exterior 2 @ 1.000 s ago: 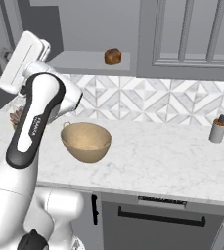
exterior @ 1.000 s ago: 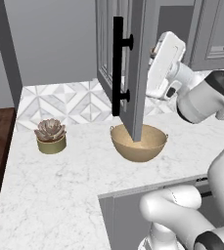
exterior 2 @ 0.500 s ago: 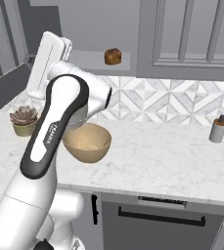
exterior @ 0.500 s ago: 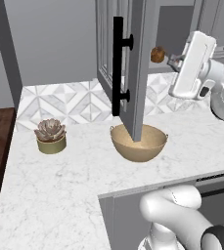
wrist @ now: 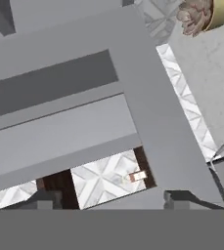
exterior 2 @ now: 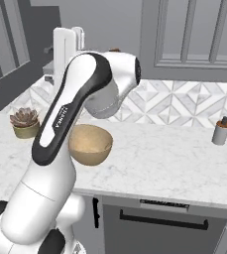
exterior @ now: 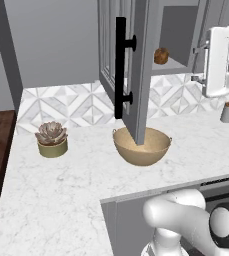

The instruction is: Open the cabinet, pick up the bread from the cabinet and place it in the basket. Then move the basket to the dining counter.

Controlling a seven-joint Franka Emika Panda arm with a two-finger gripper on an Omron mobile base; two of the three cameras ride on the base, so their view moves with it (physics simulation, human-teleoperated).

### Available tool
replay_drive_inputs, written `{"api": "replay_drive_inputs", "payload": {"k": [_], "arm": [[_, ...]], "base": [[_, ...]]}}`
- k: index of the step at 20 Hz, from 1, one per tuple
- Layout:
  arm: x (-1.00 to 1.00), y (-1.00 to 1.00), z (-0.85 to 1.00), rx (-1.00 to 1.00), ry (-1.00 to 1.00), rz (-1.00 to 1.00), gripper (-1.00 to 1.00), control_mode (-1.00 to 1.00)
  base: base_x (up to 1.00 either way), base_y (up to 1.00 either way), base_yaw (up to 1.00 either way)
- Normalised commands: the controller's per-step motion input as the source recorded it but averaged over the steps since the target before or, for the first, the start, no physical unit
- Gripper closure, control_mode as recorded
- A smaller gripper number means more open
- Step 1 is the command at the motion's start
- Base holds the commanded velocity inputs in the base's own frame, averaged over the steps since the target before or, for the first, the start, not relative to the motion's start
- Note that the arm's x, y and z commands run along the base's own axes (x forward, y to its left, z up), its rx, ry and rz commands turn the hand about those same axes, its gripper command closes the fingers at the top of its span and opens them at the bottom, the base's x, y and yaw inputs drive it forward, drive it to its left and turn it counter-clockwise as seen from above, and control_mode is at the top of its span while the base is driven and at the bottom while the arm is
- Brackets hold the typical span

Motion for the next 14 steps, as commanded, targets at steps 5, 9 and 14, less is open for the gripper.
{"api": "replay_drive_inputs", "payload": {"k": [5, 9, 14], "arm": [[0.03, -0.06, -0.25, -0.61, -0.04, -0.06, -1.0, -1.0], [-0.54, 0.0, -1.0, -0.64, -0.42, -0.15, -1.0, -1.0], [-0.31, -0.03, -0.32, -0.55, -0.39, -0.18, -1.0, -1.0]], "base": [[0.0, 0.0, 0.0], [0.0, 0.0, 0.0], [0.0, 0.0, 0.0]]}}
